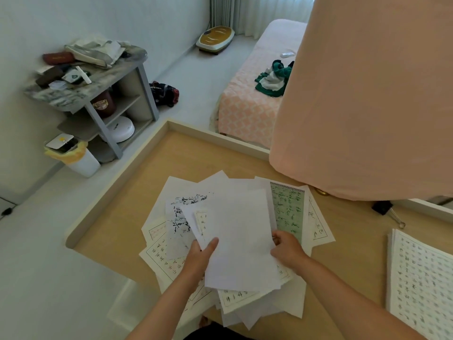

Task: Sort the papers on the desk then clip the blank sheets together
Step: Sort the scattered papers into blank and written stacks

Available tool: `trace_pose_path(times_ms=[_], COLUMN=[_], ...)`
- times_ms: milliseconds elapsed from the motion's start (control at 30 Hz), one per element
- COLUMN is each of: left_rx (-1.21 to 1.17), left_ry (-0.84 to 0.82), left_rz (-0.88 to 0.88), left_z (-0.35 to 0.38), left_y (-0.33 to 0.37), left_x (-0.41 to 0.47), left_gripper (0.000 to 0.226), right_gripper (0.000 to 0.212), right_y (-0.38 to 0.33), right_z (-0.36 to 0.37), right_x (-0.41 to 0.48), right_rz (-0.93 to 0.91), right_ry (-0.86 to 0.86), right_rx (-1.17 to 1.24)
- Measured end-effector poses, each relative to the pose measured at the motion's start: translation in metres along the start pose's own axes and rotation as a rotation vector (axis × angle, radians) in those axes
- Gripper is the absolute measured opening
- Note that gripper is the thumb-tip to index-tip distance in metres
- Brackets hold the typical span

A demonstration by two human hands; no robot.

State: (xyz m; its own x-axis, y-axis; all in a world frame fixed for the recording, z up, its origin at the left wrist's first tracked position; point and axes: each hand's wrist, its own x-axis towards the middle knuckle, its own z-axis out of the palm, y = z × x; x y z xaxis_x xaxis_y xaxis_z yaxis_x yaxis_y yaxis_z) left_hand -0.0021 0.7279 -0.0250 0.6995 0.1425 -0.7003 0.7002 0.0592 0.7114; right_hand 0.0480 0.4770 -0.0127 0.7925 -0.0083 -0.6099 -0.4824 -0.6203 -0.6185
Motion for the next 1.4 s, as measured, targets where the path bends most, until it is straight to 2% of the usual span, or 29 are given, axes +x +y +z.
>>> trace_pose_path(times_ms=[100, 200, 300, 433, 500, 533, 600, 633, 733, 800, 867, 967, 1067, 1167, 1267, 1333, 1400], left_rx=[0.122, 0.113, 0.066, 0.054, 0.255, 0.435, 0.800, 0.940, 1.130, 1.173, 1.223, 1.237, 1.087, 0.909, 0.767, 0.713, 0.615], left_ry=[0.050, -0.096, -0.238, -0.225, -0.132, -0.023, 0.205, 0.267, 0.201, 0.139, 0.135, 0.140, 0.078, 0.000, -0.068, -0.029, 0.047], left_rz=[0.104, 0.046, 0.013, 0.036, 0.137, 0.218, 0.367, 0.379, 0.177, 0.132, 0.203, 0.302, 0.221, 0.156, 0.102, 0.140, 0.188], left_z=[0.000, -0.009, -0.019, -0.014, -0.005, -0.002, -0.002, -0.004, -0.011, -0.011, -0.007, -0.003, -0.003, -0.012, -0.031, -0.044, -0.055], left_y=[0.005, 0.014, 0.021, 0.031, 0.036, 0.038, 0.038, 0.039, 0.040, 0.039, 0.037, 0.038, 0.044, 0.056, 0.068, 0.073, 0.076], left_x=[0.005, 0.005, 0.012, 0.026, 0.033, 0.038, 0.048, 0.052, 0.065, 0.070, 0.072, 0.073, 0.076, 0.082, 0.084, 0.084, 0.085], left_gripper=[0.035, 0.043, 0.049, 0.048, 0.043, 0.042, 0.048, 0.057, 0.103, 0.115, 0.112, 0.094, 0.079, 0.051, 0.039, 0.035, 0.032], right_gripper=[0.056, 0.060, 0.081, 0.053, 0.045, 0.040, 0.030, 0.025, 0.016, 0.018, 0.026, 0.032, 0.036, 0.030, 0.031, 0.033, 0.030], right_y=[-0.005, -0.010, -0.014, -0.009, -0.006, -0.004, -0.002, -0.002, 0.001, -0.004, -0.009, -0.019, -0.024, -0.024, -0.021, -0.018, -0.020], right_z=[0.005, 0.005, 0.003, -0.002, -0.007, -0.011, -0.021, -0.026, -0.034, -0.031, -0.023, -0.008, -0.002, -0.003, -0.017, -0.033, -0.048], right_x=[-0.002, 0.004, 0.009, 0.018, 0.026, 0.031, 0.038, 0.042, 0.054, 0.062, 0.070, 0.074, 0.078, 0.082, 0.081, 0.076, 0.066], right_rz=[-0.068, -0.046, 0.051, 0.053, 0.059, 0.074, 0.112, 0.136, 0.227, 0.271, 0.282, 0.256, 0.243, 0.255, 0.211, 0.144, 0.091], right_ry=[-0.062, 0.044, 0.029, -0.040, 0.023, 0.081, 0.217, 0.284, 0.393, 0.393, 0.364, 0.299, 0.287, 0.285, 0.308, 0.237, 0.095], right_rx=[0.012, 0.020, 0.260, 0.272, 0.278, 0.296, 0.271, 0.215, 0.095, 0.076, 0.092, 0.194, 0.209, 0.254, 0.237, 0.198, 0.178])
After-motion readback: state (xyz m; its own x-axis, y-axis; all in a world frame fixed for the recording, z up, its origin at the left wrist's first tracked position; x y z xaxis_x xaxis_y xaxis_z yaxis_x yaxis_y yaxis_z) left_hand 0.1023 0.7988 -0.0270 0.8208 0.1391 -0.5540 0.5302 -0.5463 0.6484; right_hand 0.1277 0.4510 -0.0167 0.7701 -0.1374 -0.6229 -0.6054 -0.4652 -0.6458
